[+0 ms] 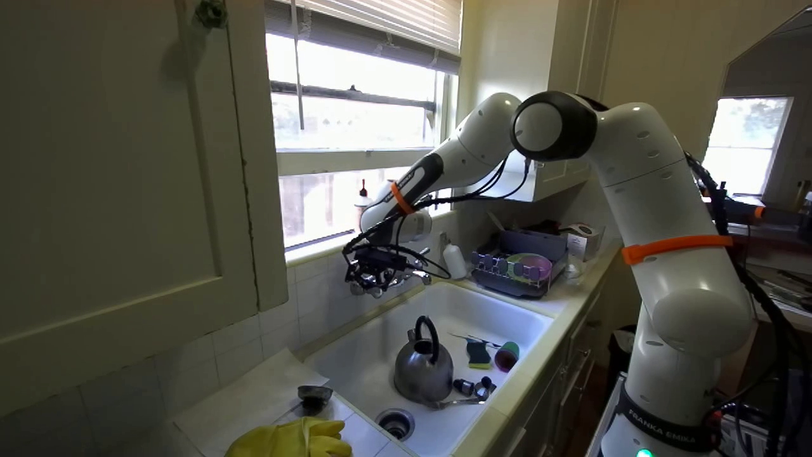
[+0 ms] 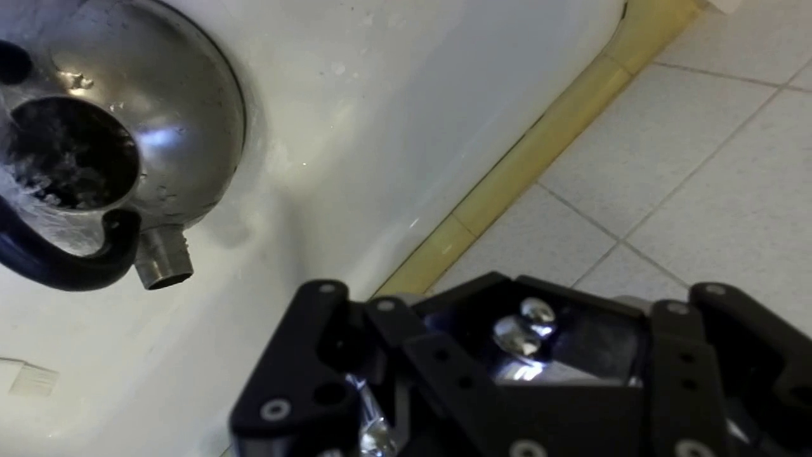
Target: Move the kettle to the left, then move the tap faucet to the right, then move the kettle forward, then open and close the tap
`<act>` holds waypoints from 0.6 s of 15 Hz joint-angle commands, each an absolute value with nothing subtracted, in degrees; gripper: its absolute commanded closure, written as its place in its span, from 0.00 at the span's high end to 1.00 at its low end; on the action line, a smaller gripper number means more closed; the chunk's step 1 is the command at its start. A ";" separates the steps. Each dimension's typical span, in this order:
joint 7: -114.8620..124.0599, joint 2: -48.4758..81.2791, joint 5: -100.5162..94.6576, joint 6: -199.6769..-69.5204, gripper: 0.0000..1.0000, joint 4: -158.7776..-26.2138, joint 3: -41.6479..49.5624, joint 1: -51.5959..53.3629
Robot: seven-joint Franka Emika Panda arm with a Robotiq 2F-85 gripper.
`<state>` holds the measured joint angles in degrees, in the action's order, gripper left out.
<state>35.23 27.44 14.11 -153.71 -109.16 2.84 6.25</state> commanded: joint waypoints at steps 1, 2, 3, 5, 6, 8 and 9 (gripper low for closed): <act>35.37 29.81 15.78 -154.53 0.00 -104.15 1.04 6.45; 35.38 30.65 15.90 -154.63 0.00 -103.12 0.88 6.43; 35.63 31.25 15.87 -154.64 0.00 -102.38 0.96 6.51; 35.84 32.38 16.18 -154.92 0.00 -101.04 0.86 6.46; 35.90 32.91 16.36 -155.20 0.00 -100.32 0.85 6.39; 34.11 33.76 17.51 -156.09 0.00 -98.96 -0.20 5.36; 34.45 34.20 17.90 -156.25 0.00 -98.25 -0.13 5.29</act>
